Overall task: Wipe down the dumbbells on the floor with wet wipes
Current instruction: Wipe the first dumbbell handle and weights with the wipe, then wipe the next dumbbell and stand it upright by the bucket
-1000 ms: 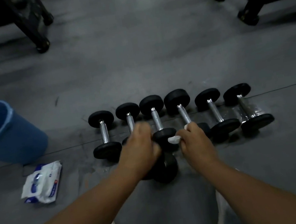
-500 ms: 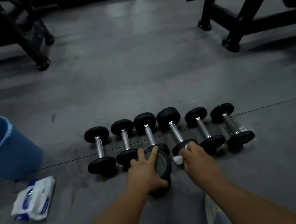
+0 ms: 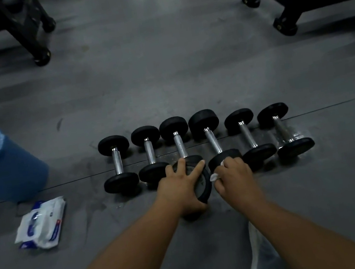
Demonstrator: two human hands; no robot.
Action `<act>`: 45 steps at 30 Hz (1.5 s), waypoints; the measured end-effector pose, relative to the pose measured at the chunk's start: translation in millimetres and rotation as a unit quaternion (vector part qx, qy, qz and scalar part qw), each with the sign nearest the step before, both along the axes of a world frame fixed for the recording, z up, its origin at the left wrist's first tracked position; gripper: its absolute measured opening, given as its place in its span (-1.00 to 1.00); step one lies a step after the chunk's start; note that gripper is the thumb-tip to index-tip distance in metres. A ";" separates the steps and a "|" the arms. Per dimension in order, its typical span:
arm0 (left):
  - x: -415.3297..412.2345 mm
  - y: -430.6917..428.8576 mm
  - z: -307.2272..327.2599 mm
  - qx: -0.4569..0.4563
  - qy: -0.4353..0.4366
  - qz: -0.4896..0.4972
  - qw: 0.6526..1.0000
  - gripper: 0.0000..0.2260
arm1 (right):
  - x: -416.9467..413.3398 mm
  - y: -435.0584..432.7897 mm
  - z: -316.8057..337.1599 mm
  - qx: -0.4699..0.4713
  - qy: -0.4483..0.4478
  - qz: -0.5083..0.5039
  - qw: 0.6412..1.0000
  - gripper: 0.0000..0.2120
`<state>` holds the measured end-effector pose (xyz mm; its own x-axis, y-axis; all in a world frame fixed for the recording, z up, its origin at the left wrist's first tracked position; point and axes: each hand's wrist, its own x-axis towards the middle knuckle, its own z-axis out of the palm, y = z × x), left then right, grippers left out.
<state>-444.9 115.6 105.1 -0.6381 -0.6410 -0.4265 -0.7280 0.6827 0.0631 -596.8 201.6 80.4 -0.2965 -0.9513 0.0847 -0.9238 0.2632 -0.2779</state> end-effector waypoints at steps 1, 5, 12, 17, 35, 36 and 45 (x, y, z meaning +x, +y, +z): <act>-1.3 -0.7 0.3 0.005 -0.001 0.005 1.000 0.01 | -0.6 0.4 0.2 0.009 -0.010 0.002 1.000 -0.87; 0.4 -2.8 4.5 0.015 0.004 0.004 1.000 0.01 | -6.1 4.0 3.7 0.035 -0.044 0.006 0.998 -0.74; 66.4 -16.6 27.3 0.020 0.004 0.034 0.999 0.03 | 23.0 -15.0 30.7 0.069 -0.133 0.032 0.988 -0.80; 117.3 -30.7 47.5 -0.006 -0.034 0.068 0.997 0.01 | 77.5 -36.0 43.8 0.052 -0.099 0.135 0.985 -0.84; 203.3 -57.6 12.2 0.016 -0.036 0.036 0.999 0.14 | 146.7 -78.3 -13.3 0.023 -0.097 0.212 0.972 -0.60; 205.8 -59.0 10.6 0.007 -0.026 0.018 0.999 0.10 | 149.5 -82.4 -15.1 0.015 -0.079 0.227 0.971 -0.58; 246.3 -86.0 19.0 0.000 0.019 0.083 0.996 0.01 | 192.0 -134.4 -13.2 0.011 -0.079 0.281 0.956 -0.92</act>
<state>-198.6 29.6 124.1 -0.5392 -0.7386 -0.4046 -0.8277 0.5535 0.0927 -404.8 67.2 67.2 0.2540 -0.9654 0.0590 -0.8681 -0.2544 -0.4263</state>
